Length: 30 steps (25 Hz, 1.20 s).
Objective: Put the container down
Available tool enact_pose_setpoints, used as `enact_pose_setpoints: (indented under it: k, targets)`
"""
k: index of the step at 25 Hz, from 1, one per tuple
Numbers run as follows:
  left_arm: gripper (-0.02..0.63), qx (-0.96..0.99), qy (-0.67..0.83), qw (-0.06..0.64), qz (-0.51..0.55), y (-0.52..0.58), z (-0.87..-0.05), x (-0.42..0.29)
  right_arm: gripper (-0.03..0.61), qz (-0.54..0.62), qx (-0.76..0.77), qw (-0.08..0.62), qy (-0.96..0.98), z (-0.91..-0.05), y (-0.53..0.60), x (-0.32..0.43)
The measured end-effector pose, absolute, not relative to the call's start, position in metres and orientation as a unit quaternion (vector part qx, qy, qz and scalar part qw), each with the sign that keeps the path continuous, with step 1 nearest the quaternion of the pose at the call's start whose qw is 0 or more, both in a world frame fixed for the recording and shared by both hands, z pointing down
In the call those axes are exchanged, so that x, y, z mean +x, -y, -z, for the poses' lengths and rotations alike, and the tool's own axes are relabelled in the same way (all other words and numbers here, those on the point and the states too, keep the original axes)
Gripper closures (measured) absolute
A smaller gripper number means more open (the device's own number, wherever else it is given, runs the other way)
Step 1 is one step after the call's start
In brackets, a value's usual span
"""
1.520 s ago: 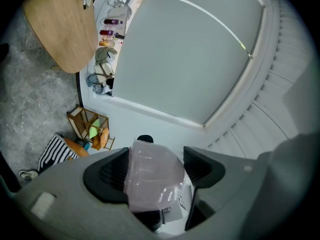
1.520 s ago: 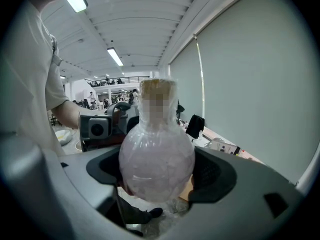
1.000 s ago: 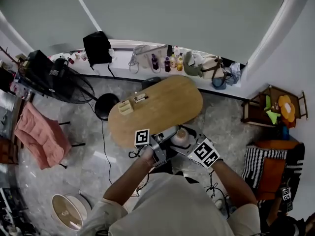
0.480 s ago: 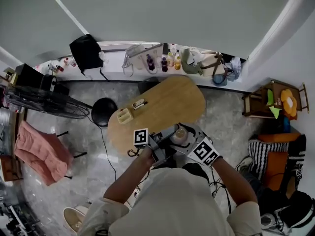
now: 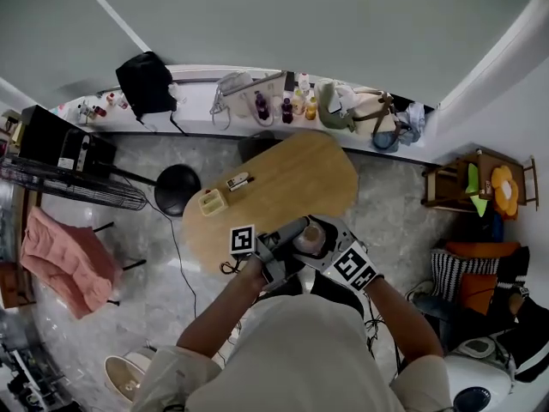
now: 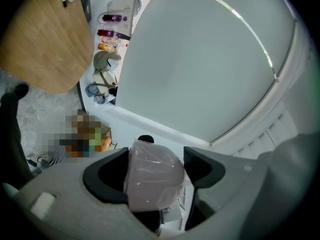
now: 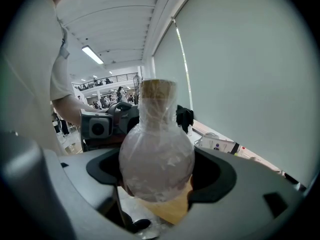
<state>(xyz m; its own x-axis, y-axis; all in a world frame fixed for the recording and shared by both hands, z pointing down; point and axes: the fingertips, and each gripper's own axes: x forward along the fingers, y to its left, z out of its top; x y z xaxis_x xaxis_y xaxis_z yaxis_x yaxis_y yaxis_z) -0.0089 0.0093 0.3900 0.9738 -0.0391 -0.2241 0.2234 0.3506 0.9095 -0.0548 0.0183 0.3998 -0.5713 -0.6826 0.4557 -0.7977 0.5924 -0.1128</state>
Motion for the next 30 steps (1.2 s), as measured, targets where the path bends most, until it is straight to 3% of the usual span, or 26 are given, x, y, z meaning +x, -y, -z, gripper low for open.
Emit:
enact_pose_setpoints:
  k: [15,30]
  targets:
    - [0.267,0.571,0.022,0.812,0.121,0.079,-0.49,0.088,0.186,-0.159,0.347,0.19,0.905,-0.495,0.062,0.049]
    - [0.267,0.527,0.155,0.823,0.145,0.132,-0.673,0.122,0.186,-0.236,0.308,0.171,0.906,-0.67,0.11,0.091]
